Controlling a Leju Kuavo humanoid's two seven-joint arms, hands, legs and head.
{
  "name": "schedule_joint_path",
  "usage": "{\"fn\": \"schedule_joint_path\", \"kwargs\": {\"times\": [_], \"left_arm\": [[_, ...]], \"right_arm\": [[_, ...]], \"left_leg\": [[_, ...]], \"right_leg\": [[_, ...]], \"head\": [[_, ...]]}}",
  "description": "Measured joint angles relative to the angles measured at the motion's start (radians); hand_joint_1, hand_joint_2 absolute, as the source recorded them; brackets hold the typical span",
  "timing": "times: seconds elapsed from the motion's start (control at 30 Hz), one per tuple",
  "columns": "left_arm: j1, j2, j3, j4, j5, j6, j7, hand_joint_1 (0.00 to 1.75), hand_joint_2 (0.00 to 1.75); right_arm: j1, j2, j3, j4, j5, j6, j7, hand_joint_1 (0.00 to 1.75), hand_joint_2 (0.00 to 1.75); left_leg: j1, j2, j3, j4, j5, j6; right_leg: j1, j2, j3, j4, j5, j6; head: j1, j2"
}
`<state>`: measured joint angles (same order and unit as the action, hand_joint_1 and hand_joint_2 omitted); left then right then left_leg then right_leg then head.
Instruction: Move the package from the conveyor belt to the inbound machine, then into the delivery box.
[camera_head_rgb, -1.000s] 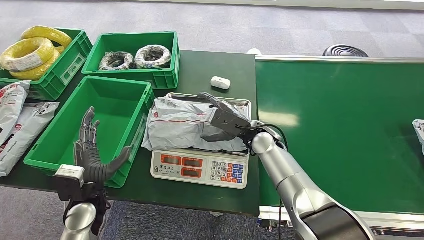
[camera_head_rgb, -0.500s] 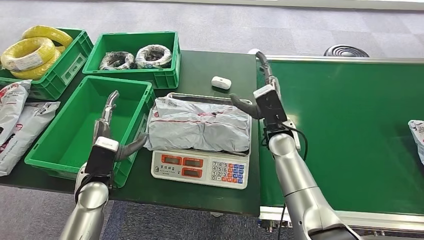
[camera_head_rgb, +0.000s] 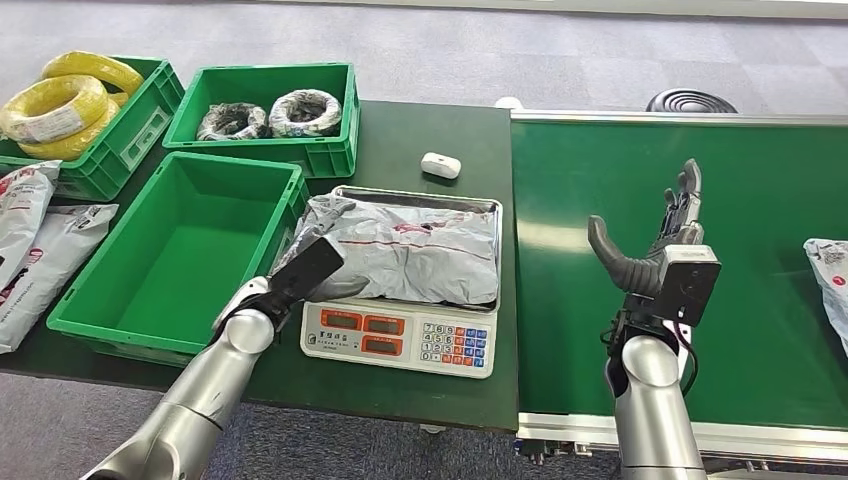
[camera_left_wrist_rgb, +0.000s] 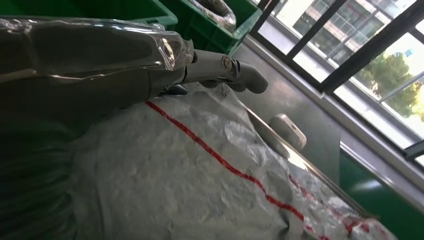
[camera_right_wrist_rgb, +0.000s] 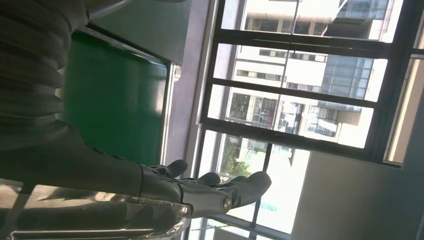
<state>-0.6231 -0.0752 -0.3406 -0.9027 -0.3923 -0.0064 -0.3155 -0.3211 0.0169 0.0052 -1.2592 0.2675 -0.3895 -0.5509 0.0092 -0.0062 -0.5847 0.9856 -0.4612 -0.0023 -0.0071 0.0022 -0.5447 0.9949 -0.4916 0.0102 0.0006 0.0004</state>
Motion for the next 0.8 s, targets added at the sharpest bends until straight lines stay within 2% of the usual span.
{"fn": "schedule_joint_path", "kwargs": {"times": [0.03,0.07,0.1,0.17,0.2,0.23,0.47,0.8], "left_arm": [[-0.02,-0.013,-0.016,0.04,-0.005,-0.005,0.001,0.0,1.75],[-0.037,-0.026,-0.03,0.076,-0.01,-0.009,0.002,0.11,1.75],[-0.054,-0.038,-0.043,0.108,-0.014,-0.011,0.002,0.45,1.75],[-0.081,-0.062,-0.065,0.165,-0.023,-0.019,0.006,1.28,1.75],[-0.093,-0.072,-0.075,0.19,-0.026,-0.022,0.008,1.61,1.75],[-0.103,-0.082,-0.084,0.213,-0.029,-0.025,0.01,1.71,1.75],[-0.146,-0.111,-0.11,0.301,-0.022,-0.008,0.009,1.7,1.75],[-0.17,-0.103,-0.098,0.315,0.048,0.068,-0.013,1.75,1.75]], "right_arm": [[0.014,0.0,-0.004,-0.004,-0.001,-0.002,-0.003,0.0,1.75],[0.026,0.001,-0.007,-0.006,-0.001,-0.003,-0.005,0.0,1.75],[0.036,0.002,-0.009,-0.007,-0.002,-0.004,-0.006,0.0,1.75],[0.05,0.002,-0.011,-0.008,-0.009,-0.003,-0.011,0.0,1.75],[0.054,0.003,-0.011,-0.008,-0.013,-0.003,-0.015,0.0,1.75],[0.057,0.004,-0.011,-0.008,-0.017,-0.002,-0.019,0.0,1.75],[0.059,0.008,-0.009,-0.008,-0.011,-0.012,-0.022,0.0,1.75],[0.058,0.012,-0.004,-0.008,-0.011,-0.021,-0.007,0.0,1.75]], "left_leg": [[0.0,0.0,0.0,0.0,0.0,0.0],[0.0,0.0,0.0,0.0,0.0,0.0],[0.0,0.0,0.0,0.0,0.0,0.0],[0.0,0.0,0.0,0.0,0.0,0.0],[0.0,0.0,0.0,0.0,0.0,0.0],[0.0,0.0,0.0,0.0,0.0,0.0],[0.0,0.0,0.0,0.0,0.0,0.0],[0.0,0.0,0.0,0.0,0.0,0.0]], "right_leg": [[0.0,0.0,0.0,0.0,0.0,0.0],[0.0,0.0,0.0,0.0,0.0,0.0],[0.0,0.0,0.0,0.0,0.0,0.0],[0.0,0.0,0.0,0.0,0.0,0.0],[0.0,0.0,0.001,0.0,0.0,0.0],[0.0,0.0,0.001,0.0,0.0,0.0],[0.0,0.0,0.001,0.0,0.0,0.0],[0.0,0.0,0.001,0.0,0.0,0.0]], "head": [[0.0,0.0],[0.0,0.0],[0.0,0.0],[0.0,0.0],[0.0,0.0],[0.0,0.0],[0.0,0.0],[0.0,0.0]]}}
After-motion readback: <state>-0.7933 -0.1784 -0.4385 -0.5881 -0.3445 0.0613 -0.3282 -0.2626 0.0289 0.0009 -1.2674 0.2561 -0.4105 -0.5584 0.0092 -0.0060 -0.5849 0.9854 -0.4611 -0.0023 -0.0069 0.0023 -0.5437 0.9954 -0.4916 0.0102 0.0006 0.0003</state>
